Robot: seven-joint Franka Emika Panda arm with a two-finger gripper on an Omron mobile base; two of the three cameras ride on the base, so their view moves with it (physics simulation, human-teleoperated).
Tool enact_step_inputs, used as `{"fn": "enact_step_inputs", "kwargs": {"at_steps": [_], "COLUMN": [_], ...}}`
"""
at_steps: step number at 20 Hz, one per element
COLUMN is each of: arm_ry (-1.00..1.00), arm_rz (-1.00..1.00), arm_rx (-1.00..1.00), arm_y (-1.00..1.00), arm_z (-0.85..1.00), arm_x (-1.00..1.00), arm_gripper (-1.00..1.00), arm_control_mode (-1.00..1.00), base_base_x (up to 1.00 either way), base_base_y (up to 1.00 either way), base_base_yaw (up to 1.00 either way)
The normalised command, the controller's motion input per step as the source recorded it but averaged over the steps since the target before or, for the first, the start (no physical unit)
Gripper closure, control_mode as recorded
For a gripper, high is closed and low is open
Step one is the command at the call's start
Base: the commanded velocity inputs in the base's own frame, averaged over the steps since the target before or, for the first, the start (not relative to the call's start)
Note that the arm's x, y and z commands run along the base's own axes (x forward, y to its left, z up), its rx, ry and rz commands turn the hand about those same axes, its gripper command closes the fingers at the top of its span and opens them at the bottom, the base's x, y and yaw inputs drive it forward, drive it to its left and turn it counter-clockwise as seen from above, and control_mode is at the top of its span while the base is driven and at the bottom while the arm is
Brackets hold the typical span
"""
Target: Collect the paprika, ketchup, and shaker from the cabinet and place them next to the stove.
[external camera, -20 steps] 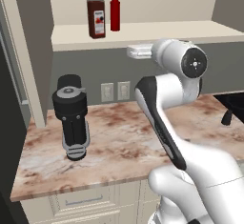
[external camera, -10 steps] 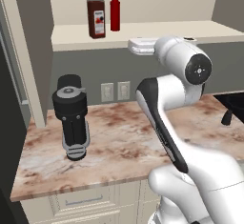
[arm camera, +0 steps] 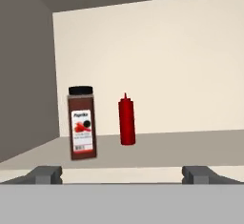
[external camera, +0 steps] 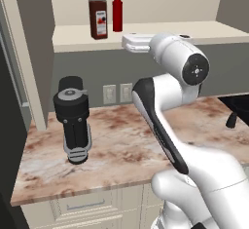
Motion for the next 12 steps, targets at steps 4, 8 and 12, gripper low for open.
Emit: {"fn": "enact_step_inputs", "kwargs": {"at_steps": [4,8,12], "arm_ry": [0.02,0.0,0.0], "arm_rz": [0.12,0.17,0.19], "arm_rx": [0.0,0.0,0.0], "arm_y": [0.35,0.06,0.07], "arm_z": [0.0,0.0,0.0], "arm_x": [0.07,0.13,0.31], "arm_gripper": [-1.0,-1.0,-1.0], "arm_control_mode": [-1.0,-1.0,-1.0], "base_base_x": [0.0,0.0,0.0], "base_base_y": [0.0,0.0,0.0], "base_base_yaw": [0.0,0.0,0.0]}}
